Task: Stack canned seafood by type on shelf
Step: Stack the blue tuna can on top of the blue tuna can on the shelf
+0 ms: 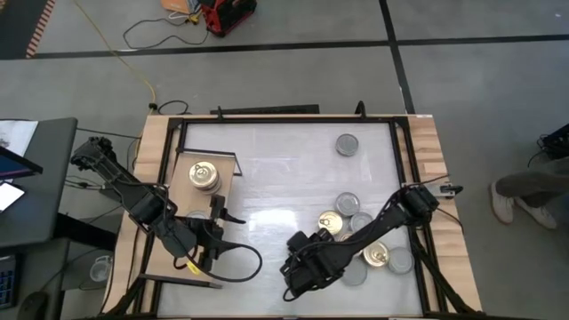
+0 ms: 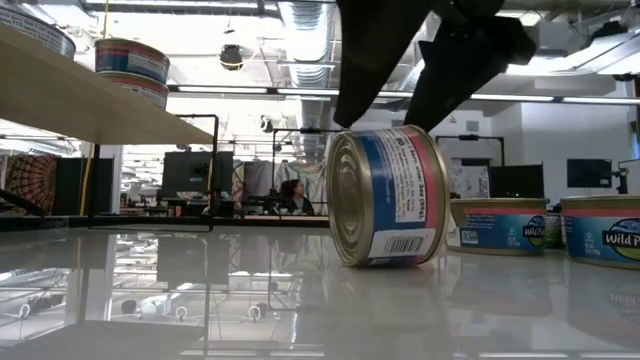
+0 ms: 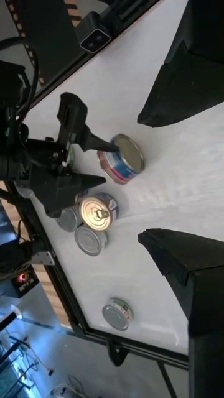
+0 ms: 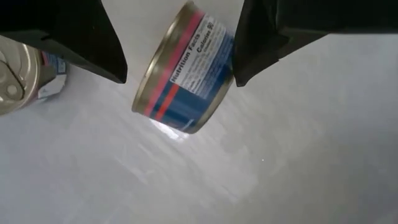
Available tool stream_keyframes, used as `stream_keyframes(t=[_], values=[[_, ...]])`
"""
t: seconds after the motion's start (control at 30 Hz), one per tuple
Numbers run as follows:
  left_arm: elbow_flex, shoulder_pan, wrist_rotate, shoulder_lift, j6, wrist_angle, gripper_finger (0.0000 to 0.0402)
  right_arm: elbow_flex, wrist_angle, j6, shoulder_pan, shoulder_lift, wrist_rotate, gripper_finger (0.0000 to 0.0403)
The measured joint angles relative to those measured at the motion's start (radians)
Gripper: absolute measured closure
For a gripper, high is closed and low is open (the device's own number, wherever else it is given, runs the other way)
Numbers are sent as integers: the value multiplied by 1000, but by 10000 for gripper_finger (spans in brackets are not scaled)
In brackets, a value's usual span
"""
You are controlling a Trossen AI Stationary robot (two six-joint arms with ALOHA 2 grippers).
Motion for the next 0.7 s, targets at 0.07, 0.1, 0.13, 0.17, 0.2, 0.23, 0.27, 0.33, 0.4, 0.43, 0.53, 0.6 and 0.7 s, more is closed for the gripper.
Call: stream_keyframes(t=[0.07, 0.1, 0.13, 0.17, 0.2, 0.23, 0.27, 0.33, 0.4, 0.43, 0.53, 0.6, 0.7], values=[[0, 0, 0, 0, 0, 0, 134, -2, 5, -4, -5, 8, 0, 92], [0, 0, 1, 0, 0, 0, 134, -2, 7, -9, -8, 11, 0, 92], [0, 0, 1, 0, 0, 1, 134, -2, 11, -16, -10, 13, 0, 92], [0, 0, 1, 0, 0, 1, 134, -2, 10, -16, -12, 17, -4, 92], [0, 0, 1, 0, 0, 1, 134, -2, 17, -22, -13, 25, -6, 92], [0, 0, 1, 0, 0, 2, 134, -2, 19, -25, -13, 28, -7, 92], [0, 0, 1, 0, 0, 2, 134, -2, 16, -27, -13, 31, -8, 92], [0, 0, 1, 0, 0, 3, 134, -5, 3, -27, -13, 33, -13, 92], [0, 0, 1, 0, 0, 3, 134, -15, 0, -25, -13, 32, -12, 92], [0, 0, 1, 0, 0, 3, 134, -15, -7, -22, -13, 32, -13, 92], [0, 0, 1, 0, 0, 3, 134, -16, -55, -27, -13, 32, -14, 92], [0, 0, 1, 0, 0, 3, 134, -24, -54, -43, -13, 32, -14, 92], [0, 0, 2, 0, 0, 3, 134, -43, -54, -61, -13, 32, -11, 92]])
